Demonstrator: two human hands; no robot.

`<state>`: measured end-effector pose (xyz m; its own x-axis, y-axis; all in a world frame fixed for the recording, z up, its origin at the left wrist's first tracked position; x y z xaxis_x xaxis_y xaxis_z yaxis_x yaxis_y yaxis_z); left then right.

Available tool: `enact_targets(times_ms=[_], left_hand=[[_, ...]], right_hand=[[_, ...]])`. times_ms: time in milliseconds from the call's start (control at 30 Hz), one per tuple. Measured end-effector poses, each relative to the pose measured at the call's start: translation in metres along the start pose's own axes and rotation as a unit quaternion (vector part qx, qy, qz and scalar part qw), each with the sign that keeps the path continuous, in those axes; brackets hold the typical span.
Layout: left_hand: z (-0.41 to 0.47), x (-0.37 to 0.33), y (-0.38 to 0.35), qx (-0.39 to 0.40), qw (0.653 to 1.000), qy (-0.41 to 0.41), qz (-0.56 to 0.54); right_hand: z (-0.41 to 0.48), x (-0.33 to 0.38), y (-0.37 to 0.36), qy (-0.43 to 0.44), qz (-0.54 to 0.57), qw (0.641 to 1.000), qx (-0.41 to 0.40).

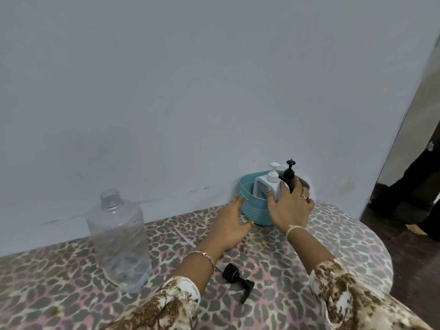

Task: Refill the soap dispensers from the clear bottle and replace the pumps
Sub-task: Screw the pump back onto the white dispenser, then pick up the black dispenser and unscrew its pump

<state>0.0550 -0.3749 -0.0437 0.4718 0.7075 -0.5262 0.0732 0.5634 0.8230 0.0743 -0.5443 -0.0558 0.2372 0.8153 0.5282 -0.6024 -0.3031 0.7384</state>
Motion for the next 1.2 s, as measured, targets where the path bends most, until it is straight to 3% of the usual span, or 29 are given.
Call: enact_targets(times_ms=[433, 700, 800, 933, 1200], left_hand=[[-0.102, 0.001, 0.039, -0.051, 0.997, 0.05, -0.036], [-0.205, 0.035, 0.048, -0.106, 0.988, 0.097, -0.053], [-0.245, 0.062, 0.053, -0.135, 0.979, 0.147, -0.043], [-0.29, 0.1, 0.072, -0.179, 0.962, 0.201, 0.053], [-0.343, 0.167, 0.13, -0.275, 0.906, 0.309, 0.096]], right_hand=[[-0.131, 0.068, 0.03, 0.097, 0.128, 0.985, 0.058], [-0.229, 0.102, 0.03, 0.179, 0.222, 0.951, 0.12], [-0.268, 0.12, 0.019, 0.208, 0.24, 0.934, 0.165], [-0.312, 0.151, 0.003, 0.241, 0.247, 0.915, 0.21], [-0.35, 0.225, -0.021, 0.347, 0.165, 0.874, 0.297]])
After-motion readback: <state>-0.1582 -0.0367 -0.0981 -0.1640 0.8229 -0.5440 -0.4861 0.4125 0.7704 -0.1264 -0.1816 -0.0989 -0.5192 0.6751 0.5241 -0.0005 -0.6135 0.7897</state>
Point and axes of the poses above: each hand's wrist, its own z-axis towards the middle knuckle, its own y-axis out of the back of the hand, x = y × z, the point moved 1 cm from there along z, towards the middle knuckle, and after that the axes turned 11 degrees about z, right-handed, at the moved point
